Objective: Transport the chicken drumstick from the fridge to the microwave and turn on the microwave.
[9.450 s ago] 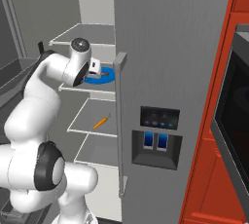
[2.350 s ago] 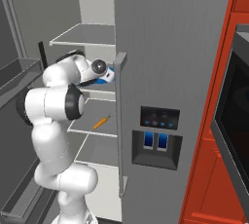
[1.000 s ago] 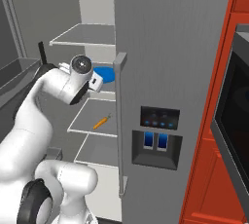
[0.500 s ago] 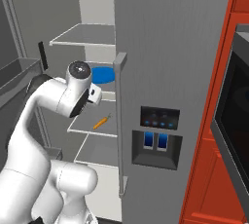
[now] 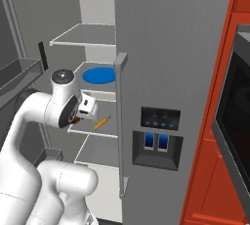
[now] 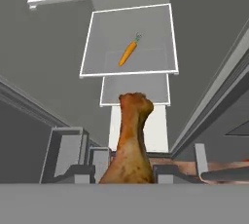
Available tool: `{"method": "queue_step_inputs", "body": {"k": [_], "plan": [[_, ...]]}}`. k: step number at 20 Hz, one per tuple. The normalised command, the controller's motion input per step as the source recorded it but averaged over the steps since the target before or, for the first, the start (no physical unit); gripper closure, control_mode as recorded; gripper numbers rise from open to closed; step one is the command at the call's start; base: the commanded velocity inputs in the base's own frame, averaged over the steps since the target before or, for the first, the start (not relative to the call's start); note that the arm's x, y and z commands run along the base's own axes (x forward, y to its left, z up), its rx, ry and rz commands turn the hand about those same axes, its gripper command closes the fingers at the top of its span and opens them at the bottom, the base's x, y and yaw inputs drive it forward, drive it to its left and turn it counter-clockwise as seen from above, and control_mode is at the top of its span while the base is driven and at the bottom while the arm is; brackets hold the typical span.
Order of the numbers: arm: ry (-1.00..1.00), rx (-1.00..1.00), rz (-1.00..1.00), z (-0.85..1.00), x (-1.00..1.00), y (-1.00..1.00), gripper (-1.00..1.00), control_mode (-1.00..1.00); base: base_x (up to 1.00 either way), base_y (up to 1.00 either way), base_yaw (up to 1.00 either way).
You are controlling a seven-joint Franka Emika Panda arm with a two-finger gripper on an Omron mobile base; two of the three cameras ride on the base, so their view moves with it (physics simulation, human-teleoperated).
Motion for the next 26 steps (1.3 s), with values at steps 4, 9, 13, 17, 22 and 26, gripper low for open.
{"method": "queue_step_inputs", "body": {"k": [4,9,13,17,22,26], "plan": [[0.11,-0.16,0.02,-0.35,-0.18,-0.19,1.00,-1.00,0.00,0.00,0.00],[0.05,-0.02,0.02,-0.07,0.00,-0.10,1.00,-1.00,0.00,0.00,0.00],[0.00,0.00,0.01,0.00,0.00,0.00,1.00,-1.00,0.00,0.00,0.00],[0.00,0.00,0.01,0.00,0.00,0.00,1.00,-1.00,0.00,0.00,0.00],[0.00,0.00,0.01,0.00,0.00,0.00,1.00,-1.00,0.00,0.00,0.00],[-0.01,-0.01,0.01,0.00,0.00,0.04,1.00,1.00,-0.03,0.00,0.01]]}}
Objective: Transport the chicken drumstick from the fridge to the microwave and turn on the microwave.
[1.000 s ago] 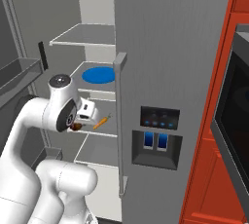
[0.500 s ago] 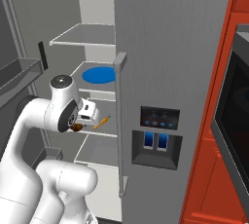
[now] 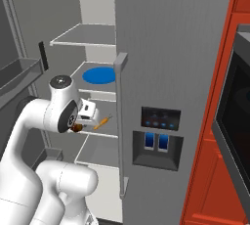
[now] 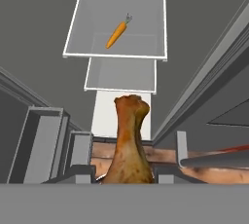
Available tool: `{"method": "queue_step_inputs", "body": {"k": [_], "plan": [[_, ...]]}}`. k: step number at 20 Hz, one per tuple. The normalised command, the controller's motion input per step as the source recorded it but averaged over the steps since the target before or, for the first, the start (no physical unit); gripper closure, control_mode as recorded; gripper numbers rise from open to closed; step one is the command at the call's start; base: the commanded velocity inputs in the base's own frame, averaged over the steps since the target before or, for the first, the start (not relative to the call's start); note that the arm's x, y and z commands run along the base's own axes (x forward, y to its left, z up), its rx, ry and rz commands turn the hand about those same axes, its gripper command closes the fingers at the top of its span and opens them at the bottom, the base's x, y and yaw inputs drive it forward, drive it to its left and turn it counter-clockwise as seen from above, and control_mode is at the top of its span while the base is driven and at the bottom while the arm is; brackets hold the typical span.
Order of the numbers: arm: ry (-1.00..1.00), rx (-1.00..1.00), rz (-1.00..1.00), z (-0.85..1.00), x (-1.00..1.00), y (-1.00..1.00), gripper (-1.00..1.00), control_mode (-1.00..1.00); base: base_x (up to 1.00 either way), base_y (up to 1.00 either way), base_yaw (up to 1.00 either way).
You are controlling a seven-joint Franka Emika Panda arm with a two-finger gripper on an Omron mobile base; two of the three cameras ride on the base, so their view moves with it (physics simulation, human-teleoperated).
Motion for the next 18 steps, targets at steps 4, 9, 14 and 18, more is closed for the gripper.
{"method": "queue_step_inputs", "body": {"k": [4,9,14,18], "plan": [[0.00,0.00,0.00,0.00,0.00,0.00,1.00,1.00,-0.21,-0.03,0.06],[0.00,0.00,0.00,0.00,0.00,0.00,1.00,1.00,-0.36,-0.26,0.01],[0.00,0.00,0.00,0.00,0.00,0.00,1.00,1.00,-0.34,-0.24,0.00],[0.00,0.00,0.00,0.00,0.00,0.00,1.00,1.00,-0.33,-0.33,0.00]]}}
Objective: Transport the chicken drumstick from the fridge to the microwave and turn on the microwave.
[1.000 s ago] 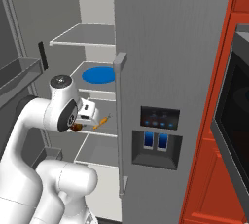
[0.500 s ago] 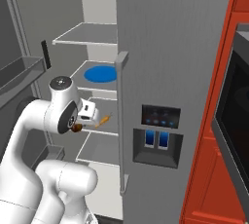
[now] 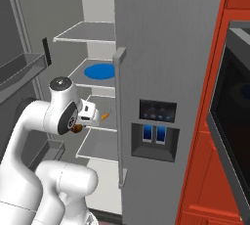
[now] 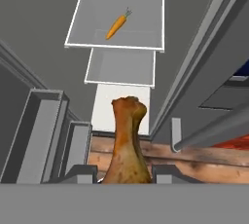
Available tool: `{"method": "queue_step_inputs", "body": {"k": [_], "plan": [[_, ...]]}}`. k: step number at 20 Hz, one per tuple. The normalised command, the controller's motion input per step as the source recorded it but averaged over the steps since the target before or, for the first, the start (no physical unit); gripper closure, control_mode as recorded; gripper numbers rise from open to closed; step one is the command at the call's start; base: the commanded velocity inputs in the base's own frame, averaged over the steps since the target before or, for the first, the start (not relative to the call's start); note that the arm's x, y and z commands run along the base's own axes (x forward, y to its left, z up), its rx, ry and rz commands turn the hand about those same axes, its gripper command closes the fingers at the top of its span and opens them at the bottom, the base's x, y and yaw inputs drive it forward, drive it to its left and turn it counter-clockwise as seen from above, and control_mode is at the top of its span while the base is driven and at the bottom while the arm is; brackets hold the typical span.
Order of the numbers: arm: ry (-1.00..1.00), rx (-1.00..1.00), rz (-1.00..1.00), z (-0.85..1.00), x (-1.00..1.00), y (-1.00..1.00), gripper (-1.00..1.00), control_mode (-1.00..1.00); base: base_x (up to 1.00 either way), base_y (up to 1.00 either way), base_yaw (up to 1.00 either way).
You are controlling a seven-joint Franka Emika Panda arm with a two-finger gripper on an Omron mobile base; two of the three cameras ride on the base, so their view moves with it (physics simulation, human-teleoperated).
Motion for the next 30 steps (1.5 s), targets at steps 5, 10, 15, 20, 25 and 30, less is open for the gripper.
{"method": "queue_step_inputs", "body": {"k": [5,10,15,20,25,30], "plan": [[0.00,0.00,0.00,0.00,0.00,0.00,1.00,1.00,-0.32,-0.41,0.00],[0.00,0.00,0.00,0.00,0.00,0.00,1.00,1.00,-0.29,-0.36,-0.01],[0.00,0.00,0.00,0.00,0.00,0.00,1.00,1.00,-0.29,-0.20,-0.09],[0.00,0.00,0.00,0.00,0.00,0.00,1.00,1.00,-0.23,-0.02,-0.25],[0.00,0.00,0.00,0.00,0.00,0.00,1.00,1.00,-0.22,0.00,-0.36],[0.00,0.00,0.00,0.00,0.00,0.00,1.00,1.00,-0.24,-0.03,-0.38]]}}
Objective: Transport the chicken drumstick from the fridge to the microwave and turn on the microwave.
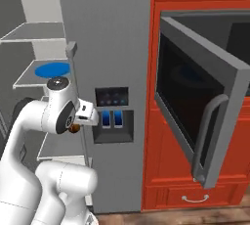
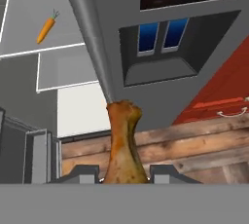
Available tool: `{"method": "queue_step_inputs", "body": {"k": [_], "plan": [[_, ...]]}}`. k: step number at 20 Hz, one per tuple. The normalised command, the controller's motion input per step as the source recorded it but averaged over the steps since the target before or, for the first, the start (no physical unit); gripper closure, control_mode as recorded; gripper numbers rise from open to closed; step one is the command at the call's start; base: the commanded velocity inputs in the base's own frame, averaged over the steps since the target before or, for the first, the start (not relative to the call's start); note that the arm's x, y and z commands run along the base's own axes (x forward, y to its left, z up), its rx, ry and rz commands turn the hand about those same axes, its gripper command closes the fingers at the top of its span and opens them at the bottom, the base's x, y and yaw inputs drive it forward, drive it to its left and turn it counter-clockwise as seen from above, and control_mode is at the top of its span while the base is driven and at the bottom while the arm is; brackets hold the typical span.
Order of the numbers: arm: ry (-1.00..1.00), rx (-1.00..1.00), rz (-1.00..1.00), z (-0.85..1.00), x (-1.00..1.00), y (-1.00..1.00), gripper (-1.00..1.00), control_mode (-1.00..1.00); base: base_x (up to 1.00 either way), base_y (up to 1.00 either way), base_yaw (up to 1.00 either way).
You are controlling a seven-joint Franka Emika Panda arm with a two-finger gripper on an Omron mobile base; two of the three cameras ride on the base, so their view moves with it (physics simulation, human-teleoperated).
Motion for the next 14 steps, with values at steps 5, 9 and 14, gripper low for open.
{"method": "queue_step_inputs", "body": {"k": [5,9,14], "plan": [[0.00,0.00,0.00,0.00,0.00,0.00,1.00,1.00,-0.21,0.00,-0.38],[0.00,0.00,0.00,0.00,0.00,0.00,1.00,1.00,-0.19,0.00,-0.38],[0.00,0.00,0.00,0.00,0.00,0.00,1.00,1.00,-0.23,0.00,-0.37]]}}
